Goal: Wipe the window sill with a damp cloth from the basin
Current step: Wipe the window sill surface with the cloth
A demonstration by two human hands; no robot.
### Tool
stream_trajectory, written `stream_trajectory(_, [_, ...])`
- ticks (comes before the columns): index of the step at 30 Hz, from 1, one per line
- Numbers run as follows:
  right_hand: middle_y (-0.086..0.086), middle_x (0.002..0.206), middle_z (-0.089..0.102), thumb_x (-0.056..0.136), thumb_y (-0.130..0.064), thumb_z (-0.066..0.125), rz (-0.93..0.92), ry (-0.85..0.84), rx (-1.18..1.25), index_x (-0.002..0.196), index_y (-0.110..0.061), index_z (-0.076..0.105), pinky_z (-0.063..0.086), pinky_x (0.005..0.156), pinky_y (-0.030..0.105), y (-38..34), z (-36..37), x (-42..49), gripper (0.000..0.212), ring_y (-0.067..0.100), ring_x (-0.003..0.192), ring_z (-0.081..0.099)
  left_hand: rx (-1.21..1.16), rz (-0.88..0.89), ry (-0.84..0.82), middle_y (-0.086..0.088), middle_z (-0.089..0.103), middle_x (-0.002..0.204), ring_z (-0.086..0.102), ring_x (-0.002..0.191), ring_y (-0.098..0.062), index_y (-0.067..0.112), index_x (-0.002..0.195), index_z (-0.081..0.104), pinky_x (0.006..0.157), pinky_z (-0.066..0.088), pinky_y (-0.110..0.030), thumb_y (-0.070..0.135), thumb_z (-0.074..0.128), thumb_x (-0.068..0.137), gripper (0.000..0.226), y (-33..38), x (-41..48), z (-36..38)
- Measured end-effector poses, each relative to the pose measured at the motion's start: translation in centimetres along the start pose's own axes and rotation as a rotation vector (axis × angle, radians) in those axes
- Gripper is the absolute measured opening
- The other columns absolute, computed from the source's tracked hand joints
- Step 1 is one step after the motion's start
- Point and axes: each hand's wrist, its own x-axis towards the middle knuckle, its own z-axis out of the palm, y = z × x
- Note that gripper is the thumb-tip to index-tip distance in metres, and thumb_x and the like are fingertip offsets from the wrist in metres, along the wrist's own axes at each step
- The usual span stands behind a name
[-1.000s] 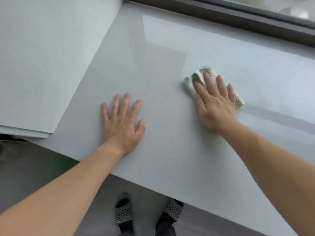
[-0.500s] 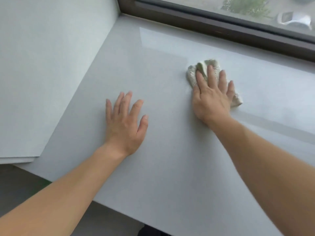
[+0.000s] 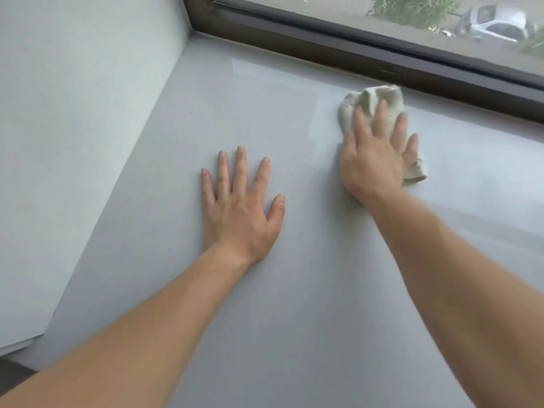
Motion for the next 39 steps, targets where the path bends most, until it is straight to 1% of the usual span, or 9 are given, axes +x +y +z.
stream_trajectory(4, [-0.011, 0.169, 0.001, 0.102, -0.050, 0.018, -0.416, -0.038, -0.114, 0.156, -0.043, 0.016, -0.006, 0.122, 0.052, -2.8, 1.0, -1.4, 0.054, 0.024, 0.155, -0.009, 0.017, 0.012, 0.007, -0.009, 0.004, 0.167, -0.005, 0.152, -0.034, 0.029, 0.157, 0.017, 0.119, 0.002, -0.060, 0.058, 0.023, 0.094, 0.069, 0.0, -0.1, 0.0])
stream_trajectory(10, [-0.013, 0.168, 0.005, 0.103, -0.052, 0.016, -0.615, -0.102, -0.159, 0.155, -0.048, 0.019, -0.003, 0.123, 0.048, -2.3, -1.2, 7.6, 0.052, 0.022, 0.155, -0.004, 0.027, 0.020, 0.008, -0.010, 0.006, 0.166, -0.003, 0.153, -0.033, 0.028, 0.157, 0.018, 0.119, 0.005, -0.060, 0.056, 0.024, 0.093, 0.070, -0.1, 0.2, 0.0])
stream_trajectory(13, [-0.015, 0.168, 0.004, 0.103, -0.054, 0.015, -0.510, -0.067, -0.157, 0.155, -0.049, 0.019, -0.003, 0.124, 0.045, 3.6, -2.3, 7.0, 0.052, 0.020, 0.155, -0.004, 0.024, 0.021, 0.004, -0.011, 0.007, 0.166, -0.002, 0.152, -0.034, 0.027, 0.157, 0.019, 0.119, 0.005, -0.060, 0.056, 0.026, 0.093, 0.070, -0.1, 0.2, 0.0])
stream_trajectory(16, [-0.013, 0.168, 0.004, 0.103, -0.055, 0.016, -0.252, -0.019, -0.110, 0.155, -0.046, 0.020, -0.004, 0.124, 0.044, 9.9, -3.8, 4.3, 0.053, 0.018, 0.155, -0.004, 0.025, 0.019, -0.013, -0.011, 0.006, 0.166, -0.003, 0.152, -0.034, 0.027, 0.157, 0.018, 0.119, 0.004, -0.061, 0.055, 0.026, 0.093, 0.070, 0.1, 0.3, -0.2])
stream_trajectory(20, [-0.010, 0.169, -0.002, 0.102, -0.050, 0.018, 0.092, 0.035, -0.009, 0.157, -0.043, 0.015, -0.008, 0.122, 0.048, 6.2, -2.2, 1.7, 0.056, 0.023, 0.154, -0.009, 0.042, 0.013, -0.028, -0.011, 0.004, 0.166, -0.005, 0.152, -0.034, 0.027, 0.157, 0.015, 0.119, 0.004, -0.061, 0.056, 0.025, 0.093, 0.071, 0.0, 0.2, -0.2])
stream_trajectory(25, [-0.016, 0.167, -0.002, 0.102, -0.054, 0.016, -0.332, -0.056, -0.136, 0.155, -0.048, 0.014, -0.007, 0.123, 0.044, 6.9, -1.7, -1.4, 0.054, 0.018, 0.154, -0.009, 0.042, 0.010, -0.024, -0.010, 0.003, 0.166, -0.006, 0.152, -0.033, 0.028, 0.157, 0.014, 0.119, 0.004, -0.060, 0.056, 0.023, 0.093, 0.071, -0.1, 0.2, -0.2])
stream_trajectory(31, [-0.010, 0.169, -0.004, 0.099, -0.053, 0.016, 0.099, 0.033, -0.046, 0.157, -0.043, 0.012, -0.006, 0.123, 0.050, 9.1, -2.6, 0.8, 0.059, 0.024, 0.154, -0.009, 0.051, 0.004, -0.032, -0.009, -0.003, 0.167, -0.011, 0.152, -0.031, 0.029, 0.158, 0.008, 0.120, 0.000, -0.059, 0.058, 0.018, 0.093, 0.071, 0.0, 0.2, -0.1])
stream_trajectory(36, [-0.015, 0.168, 0.000, 0.102, -0.054, 0.017, -0.320, -0.066, -0.129, 0.155, -0.047, 0.017, -0.004, 0.123, 0.046, 8.3, -1.0, -6.9, 0.054, 0.018, 0.154, -0.010, 0.052, 0.004, -0.023, -0.009, -0.002, 0.167, -0.011, 0.152, -0.031, 0.028, 0.157, 0.010, 0.120, -0.001, -0.058, 0.058, 0.017, 0.092, 0.072, 0.1, 0.1, -0.1])
stream_trajectory(39, [-0.015, 0.168, 0.002, 0.100, -0.056, 0.013, -0.181, -0.018, -0.127, 0.155, -0.048, 0.018, -0.004, 0.123, 0.044, 12.2, -2.4, -4.2, 0.056, 0.018, 0.155, -0.005, 0.051, 0.007, -0.026, -0.009, -0.004, 0.167, -0.013, 0.152, -0.030, 0.029, 0.157, 0.008, 0.120, -0.003, -0.057, 0.059, 0.015, 0.092, 0.072, 0.1, 0.1, -0.1])
